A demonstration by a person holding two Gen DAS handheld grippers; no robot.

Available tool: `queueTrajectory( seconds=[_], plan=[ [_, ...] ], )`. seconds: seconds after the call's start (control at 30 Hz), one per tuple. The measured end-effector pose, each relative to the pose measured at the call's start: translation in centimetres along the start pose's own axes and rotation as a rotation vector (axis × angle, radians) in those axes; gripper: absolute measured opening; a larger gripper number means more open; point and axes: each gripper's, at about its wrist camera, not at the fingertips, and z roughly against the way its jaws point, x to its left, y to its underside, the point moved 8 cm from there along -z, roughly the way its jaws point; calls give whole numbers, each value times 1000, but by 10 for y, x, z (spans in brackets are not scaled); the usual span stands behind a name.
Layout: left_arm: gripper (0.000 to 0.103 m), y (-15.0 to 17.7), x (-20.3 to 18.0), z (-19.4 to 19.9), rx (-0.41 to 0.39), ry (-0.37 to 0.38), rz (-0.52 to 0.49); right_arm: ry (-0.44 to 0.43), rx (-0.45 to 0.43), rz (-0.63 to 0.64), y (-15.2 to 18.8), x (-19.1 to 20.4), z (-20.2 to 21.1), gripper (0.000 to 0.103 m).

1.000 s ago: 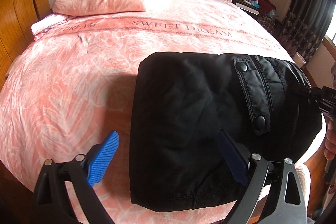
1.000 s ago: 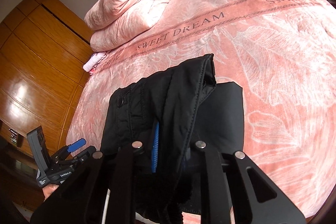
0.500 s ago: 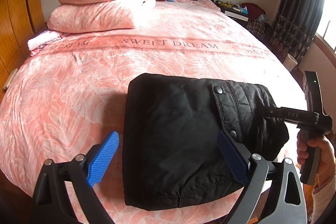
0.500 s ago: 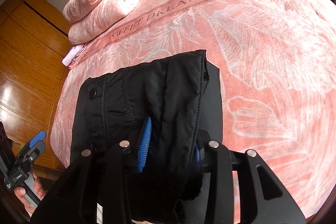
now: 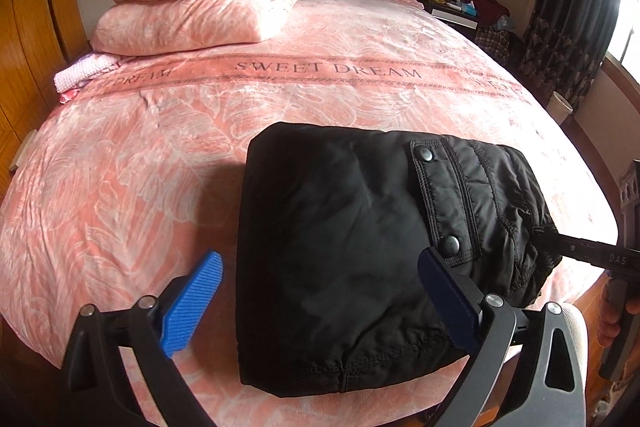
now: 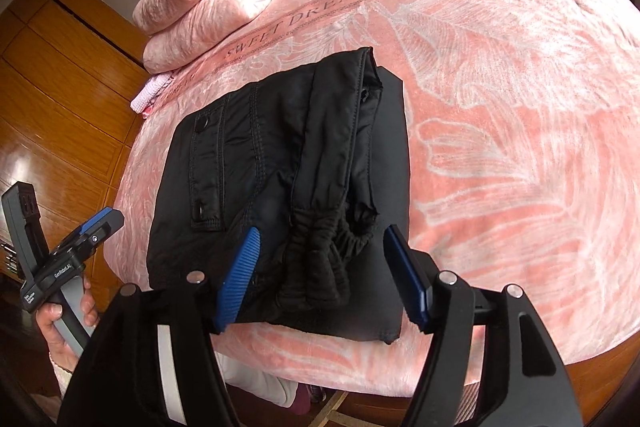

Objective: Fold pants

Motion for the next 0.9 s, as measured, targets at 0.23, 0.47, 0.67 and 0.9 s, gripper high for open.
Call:
queueTrajectory(
  seconds=[0.23, 0.47, 0.67, 0.9],
  plan=[
    [99, 31, 26, -22, 91, -33, 67, -58, 19, -67, 18, -6, -10, 56],
    [99, 49, 41, -29, 141, -23, 136, -67, 14, -62, 13, 0, -10, 32],
    [99, 46, 36, -26, 131, -16, 134, -68, -38, -29, -2, 16, 13, 28],
    [99, 34, 15, -16, 88, -11, 67, -18, -6, -67, 1, -3, 1, 28]
  ],
)
